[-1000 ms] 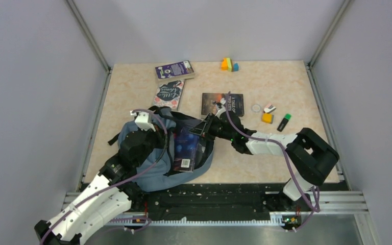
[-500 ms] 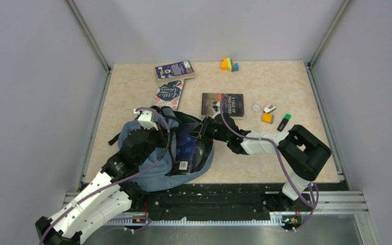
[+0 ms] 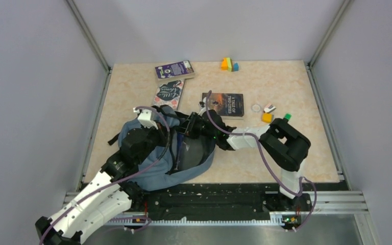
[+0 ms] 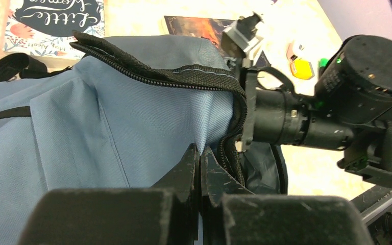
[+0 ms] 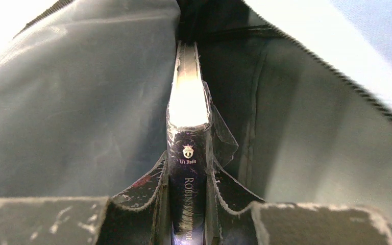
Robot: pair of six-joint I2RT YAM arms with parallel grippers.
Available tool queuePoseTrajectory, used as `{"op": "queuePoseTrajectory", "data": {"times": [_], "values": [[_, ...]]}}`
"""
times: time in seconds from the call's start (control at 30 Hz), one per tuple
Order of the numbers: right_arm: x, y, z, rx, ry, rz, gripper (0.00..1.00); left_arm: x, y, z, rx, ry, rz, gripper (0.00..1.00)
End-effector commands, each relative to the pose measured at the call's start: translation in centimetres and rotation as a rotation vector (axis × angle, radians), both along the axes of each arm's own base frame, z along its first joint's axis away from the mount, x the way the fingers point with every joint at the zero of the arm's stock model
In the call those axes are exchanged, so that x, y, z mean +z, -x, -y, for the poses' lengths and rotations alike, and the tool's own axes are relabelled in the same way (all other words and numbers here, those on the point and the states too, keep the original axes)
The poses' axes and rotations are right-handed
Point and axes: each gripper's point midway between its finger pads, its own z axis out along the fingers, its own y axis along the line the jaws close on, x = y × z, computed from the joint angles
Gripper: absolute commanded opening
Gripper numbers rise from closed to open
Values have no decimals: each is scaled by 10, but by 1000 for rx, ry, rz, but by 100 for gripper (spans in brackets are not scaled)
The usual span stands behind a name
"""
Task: Pack the student bag
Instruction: Place the book in the student bag.
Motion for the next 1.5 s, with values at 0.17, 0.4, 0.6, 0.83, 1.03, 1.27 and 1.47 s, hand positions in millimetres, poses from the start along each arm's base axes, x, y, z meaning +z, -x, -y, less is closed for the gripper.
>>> {"op": "queuePoseTrajectory", "data": {"times": [0.17,0.4,0.6,0.83,1.03,1.27,1.47], "values": [[85,0,-52,56,-232,170,0,68,-9,9,-24,100,168,0],[44,-14,-62,50,-69,252,0,66,-8,11,-29,95,149,0],[20,-21,-72,79,41,321,3,68,-9,15,-39,123,153,0],[15,-25,-63,59,118,383,45,60,-13,0,47,109,130,0],[31,-23,-53,58,127,456,65,54,-15,-7,85,95,118,0],[44,-23,-36,26,171,540,74,46,-22,-24,187,58,99,0],[56,-29,-19,-23,236,599,94,44,-29,-31,225,-14,97,0]]}}
